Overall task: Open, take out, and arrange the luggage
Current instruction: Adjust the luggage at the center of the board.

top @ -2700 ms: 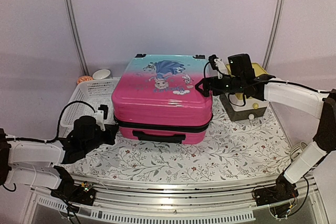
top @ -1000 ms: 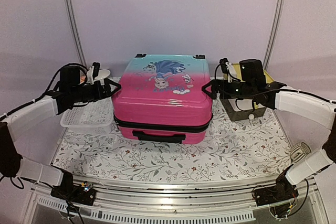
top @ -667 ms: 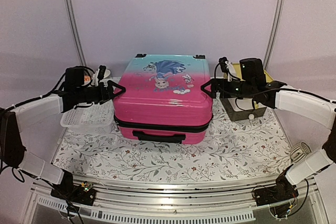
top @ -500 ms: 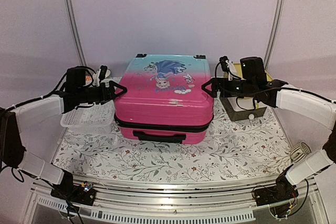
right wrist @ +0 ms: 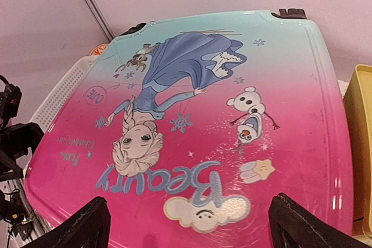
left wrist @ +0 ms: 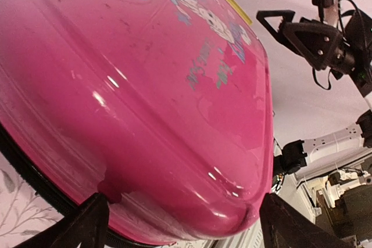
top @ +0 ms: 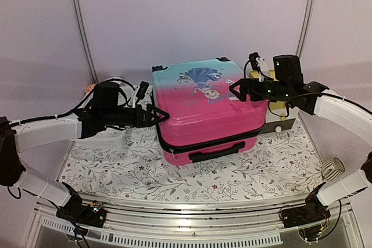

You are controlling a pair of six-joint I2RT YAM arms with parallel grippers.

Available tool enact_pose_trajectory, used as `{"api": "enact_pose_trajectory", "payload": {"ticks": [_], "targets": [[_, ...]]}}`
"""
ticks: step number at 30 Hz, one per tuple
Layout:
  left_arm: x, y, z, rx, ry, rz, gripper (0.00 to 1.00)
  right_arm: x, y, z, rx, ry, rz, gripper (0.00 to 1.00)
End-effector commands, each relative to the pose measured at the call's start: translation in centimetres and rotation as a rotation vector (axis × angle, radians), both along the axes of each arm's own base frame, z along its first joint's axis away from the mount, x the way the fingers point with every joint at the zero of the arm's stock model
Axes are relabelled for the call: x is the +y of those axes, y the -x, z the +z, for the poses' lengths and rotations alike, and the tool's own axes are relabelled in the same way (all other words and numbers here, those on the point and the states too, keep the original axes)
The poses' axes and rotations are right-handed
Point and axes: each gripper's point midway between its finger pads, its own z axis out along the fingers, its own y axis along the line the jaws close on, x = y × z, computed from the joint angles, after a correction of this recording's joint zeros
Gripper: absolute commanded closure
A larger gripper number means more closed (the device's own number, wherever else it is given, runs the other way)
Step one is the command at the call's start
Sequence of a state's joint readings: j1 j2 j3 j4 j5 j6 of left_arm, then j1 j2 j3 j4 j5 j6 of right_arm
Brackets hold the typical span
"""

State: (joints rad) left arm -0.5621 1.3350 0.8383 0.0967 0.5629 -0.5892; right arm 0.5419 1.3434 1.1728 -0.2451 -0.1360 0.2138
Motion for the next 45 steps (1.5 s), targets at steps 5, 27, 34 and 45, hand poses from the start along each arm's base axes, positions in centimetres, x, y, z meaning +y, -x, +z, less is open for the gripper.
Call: {"api": "enact_pose_trajectory", "payload": {"ticks": [5,27,34,45], "targets": [[-4.9,4.8,1.2,-0.012,0.063,-0.15,0.08,1.2,0.6,1.9,-0.052,0.076,0.015,0.05],[-0.1,9.5,-4.1,-0.355,-0.092,0.058,0.31,10.9,5.4,1.4,-0.135,0.157,0.346,0.05],[-1.3,11.0,-6.2,-0.593,-0.132,0.076,0.49,13.2,6.9,-1.8,-0.207,0.381,0.4,0.05],[-4.7,8.8,-9.1,-0.712,-0.314,0.224,0.45,13.7,6.1,-3.0,-0.236,0.42,0.355,0.05]]}}
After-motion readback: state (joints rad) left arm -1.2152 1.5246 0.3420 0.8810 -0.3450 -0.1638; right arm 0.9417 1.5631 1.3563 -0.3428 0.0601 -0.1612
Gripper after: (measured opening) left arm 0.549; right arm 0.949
